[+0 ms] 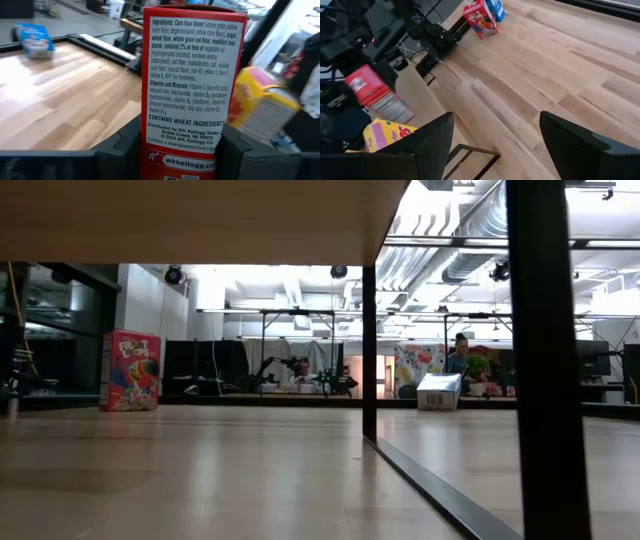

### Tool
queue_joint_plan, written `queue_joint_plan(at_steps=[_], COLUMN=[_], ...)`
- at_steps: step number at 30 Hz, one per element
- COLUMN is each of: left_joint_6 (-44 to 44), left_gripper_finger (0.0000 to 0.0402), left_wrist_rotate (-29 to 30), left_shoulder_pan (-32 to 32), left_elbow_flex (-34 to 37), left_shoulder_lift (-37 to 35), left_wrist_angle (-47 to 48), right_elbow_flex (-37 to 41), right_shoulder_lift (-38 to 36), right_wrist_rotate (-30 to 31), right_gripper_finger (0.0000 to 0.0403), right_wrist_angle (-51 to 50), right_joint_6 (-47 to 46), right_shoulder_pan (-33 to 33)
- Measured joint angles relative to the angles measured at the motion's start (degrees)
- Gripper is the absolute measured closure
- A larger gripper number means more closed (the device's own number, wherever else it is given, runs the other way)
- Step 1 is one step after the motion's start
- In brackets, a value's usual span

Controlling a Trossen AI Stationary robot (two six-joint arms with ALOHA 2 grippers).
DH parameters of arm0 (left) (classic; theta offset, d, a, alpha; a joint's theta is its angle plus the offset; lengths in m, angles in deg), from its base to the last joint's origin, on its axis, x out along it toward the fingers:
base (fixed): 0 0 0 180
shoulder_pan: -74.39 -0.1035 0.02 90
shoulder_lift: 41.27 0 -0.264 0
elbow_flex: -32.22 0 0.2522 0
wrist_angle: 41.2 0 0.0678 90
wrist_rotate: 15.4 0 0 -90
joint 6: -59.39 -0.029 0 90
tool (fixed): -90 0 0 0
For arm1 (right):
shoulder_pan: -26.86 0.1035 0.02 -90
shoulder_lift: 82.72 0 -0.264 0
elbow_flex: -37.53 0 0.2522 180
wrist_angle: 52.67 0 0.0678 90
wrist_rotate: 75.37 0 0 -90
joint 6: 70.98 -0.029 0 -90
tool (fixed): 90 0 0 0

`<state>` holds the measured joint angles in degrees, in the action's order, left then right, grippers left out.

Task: Stack cereal on shelf
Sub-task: Put the right red cereal box on the shelf

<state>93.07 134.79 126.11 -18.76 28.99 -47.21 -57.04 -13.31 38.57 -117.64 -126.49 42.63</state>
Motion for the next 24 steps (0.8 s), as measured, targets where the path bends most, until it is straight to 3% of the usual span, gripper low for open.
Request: queue_joint_plan(at_steps=[4,18,24], left_joint_6=[-4.22,-5.47,-8.75], left_gripper_finger=[0.0247,0.0242,0.0217], left_wrist_rotate=[-0.06,0.48,-4.65], left_shoulder_pan=[1.15,1.03,-0.42], left_elbow_flex=[-0.02,-0.22,-0.11], left_shoulder_lift=[3.12,10.73,10.37], left_wrist_angle=[-5.10,-8.85,-8.37], right_elbow_flex=[0.01,0.01,0.01], right_shoulder_lift=[0.21,0.23,0.23], right_wrist_rotate=[1.48,3.21,3.73], right_gripper_finger=[0.0116,0.0116,0.0116], right_wrist_angle=[0.03,0.03,0.03], right_joint_6=[0.01,-0.61,-1.07], right_shoulder_pan=[-0.39,-0.42,-0.42])
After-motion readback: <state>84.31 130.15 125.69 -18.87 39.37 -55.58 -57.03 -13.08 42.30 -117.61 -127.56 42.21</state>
